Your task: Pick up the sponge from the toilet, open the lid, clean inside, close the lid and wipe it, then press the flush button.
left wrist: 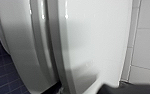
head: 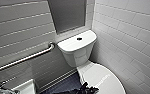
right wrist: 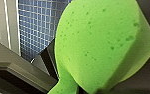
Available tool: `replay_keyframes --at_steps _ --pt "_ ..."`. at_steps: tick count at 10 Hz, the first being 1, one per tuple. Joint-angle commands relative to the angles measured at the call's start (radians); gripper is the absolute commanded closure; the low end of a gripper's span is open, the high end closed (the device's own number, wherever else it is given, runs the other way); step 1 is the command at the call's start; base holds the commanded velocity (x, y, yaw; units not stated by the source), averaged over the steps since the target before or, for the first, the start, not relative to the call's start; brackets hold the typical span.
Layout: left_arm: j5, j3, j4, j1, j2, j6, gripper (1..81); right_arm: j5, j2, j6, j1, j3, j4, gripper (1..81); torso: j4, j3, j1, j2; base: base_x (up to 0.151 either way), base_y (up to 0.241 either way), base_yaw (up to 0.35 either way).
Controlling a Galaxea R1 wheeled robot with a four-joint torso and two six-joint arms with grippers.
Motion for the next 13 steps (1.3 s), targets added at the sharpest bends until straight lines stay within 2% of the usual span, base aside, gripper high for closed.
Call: replay_keyframes --at_steps 1,3,5,9,13 --pt "-0.021 0.036 0.017 -0.117 0.052 0.014 1.0 -0.055 -0.016 0.003 -0.017 0.017 -0.024 81.1 0.0 0.0 0.0 0.0 0.0 0.0 0.0" --pt "-0.036 0.146 0.001 -0.14 -0.005 0.01 1.0 -0.055 -0.014 0.003 -0.017 0.014 -0.024 81.1 0.0 0.0 0.0 0.0 0.0 0.0 0.0" --pt "-0.061 0.23 0.001 -0.19 -0.045 -0.039 1.0 -0.055 -0.014 0.003 -0.02 0.014 -0.024 81.1 0.0 0.0 0.0 0.0 0.0 0.0 0.0" --pt "-0.064 0.236 0.003 -0.227 -0.033 -0.061 1.0 -0.051 -0.017 0.003 -0.025 0.014 -0.024 81.1 0.0 -0.001 0.0 0.0 0.0 0.0 0.0" --pt "-0.091 0.363 0.003 -0.237 -0.117 -0.094 1.0 -0.049 -0.012 0.007 -0.02 0.011 -0.021 81.1 0.0 -0.001 0.0 0.0 0.0 0.0 0.0"
